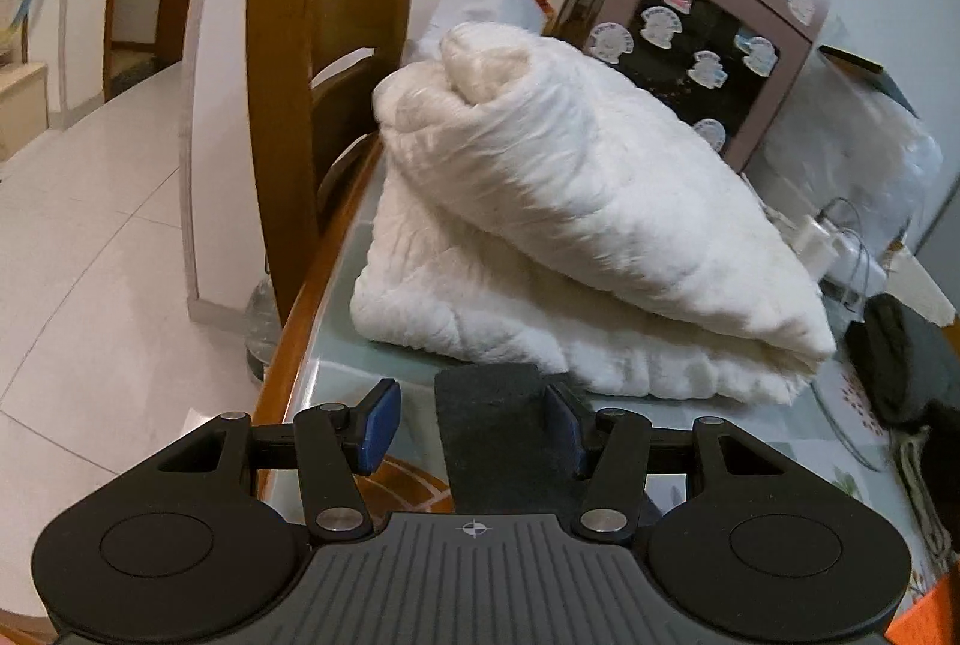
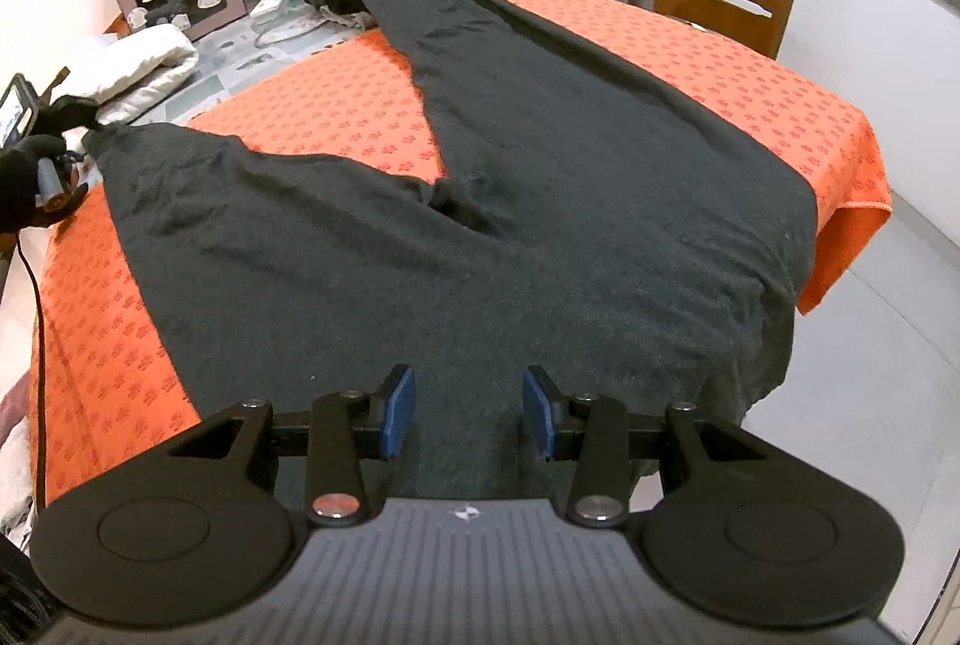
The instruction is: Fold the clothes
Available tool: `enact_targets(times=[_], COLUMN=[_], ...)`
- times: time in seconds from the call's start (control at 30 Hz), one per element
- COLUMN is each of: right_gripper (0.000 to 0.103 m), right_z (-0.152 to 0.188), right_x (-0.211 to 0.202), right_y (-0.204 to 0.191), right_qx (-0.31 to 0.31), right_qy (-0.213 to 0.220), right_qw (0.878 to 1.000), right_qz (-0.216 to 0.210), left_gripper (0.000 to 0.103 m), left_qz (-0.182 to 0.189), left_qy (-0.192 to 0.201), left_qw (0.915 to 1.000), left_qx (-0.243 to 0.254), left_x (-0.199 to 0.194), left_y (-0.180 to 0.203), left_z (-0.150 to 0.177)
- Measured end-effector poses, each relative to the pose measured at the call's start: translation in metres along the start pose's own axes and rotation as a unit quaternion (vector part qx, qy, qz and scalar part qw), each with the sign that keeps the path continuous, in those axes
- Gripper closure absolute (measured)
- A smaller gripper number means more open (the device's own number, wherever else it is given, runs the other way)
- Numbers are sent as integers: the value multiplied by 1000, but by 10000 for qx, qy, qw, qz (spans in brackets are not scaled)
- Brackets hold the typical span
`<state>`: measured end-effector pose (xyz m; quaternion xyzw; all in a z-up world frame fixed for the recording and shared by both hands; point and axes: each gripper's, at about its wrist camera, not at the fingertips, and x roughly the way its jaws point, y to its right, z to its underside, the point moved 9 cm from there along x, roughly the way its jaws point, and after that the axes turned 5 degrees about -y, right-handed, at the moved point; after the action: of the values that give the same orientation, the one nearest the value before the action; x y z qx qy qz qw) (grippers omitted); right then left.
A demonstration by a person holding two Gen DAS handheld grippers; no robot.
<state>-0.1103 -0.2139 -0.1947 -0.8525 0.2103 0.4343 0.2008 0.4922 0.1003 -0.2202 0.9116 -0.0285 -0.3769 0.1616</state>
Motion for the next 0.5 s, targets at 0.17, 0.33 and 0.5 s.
enact_targets(times=[0.17,0.33,0.5], right_gripper=[58,58,58], right_z=[3,7,11], right_x=[-1,-10,-26], right_y=[3,5,8], right_qx=[54,64,93], right_qy=[9,96,226], right_qw=[9999,9998,9994], right_qz=[89,160,226], left_gripper=[93,94,94], left_qz=[396,1183,1910], left_qy=[-155,74,187], left_qw=[9989,9923,9778], left_qx=[218,370,838], left_x=[-6,-58,-126], left_y=[12,41,77], left_z=[5,7,27])
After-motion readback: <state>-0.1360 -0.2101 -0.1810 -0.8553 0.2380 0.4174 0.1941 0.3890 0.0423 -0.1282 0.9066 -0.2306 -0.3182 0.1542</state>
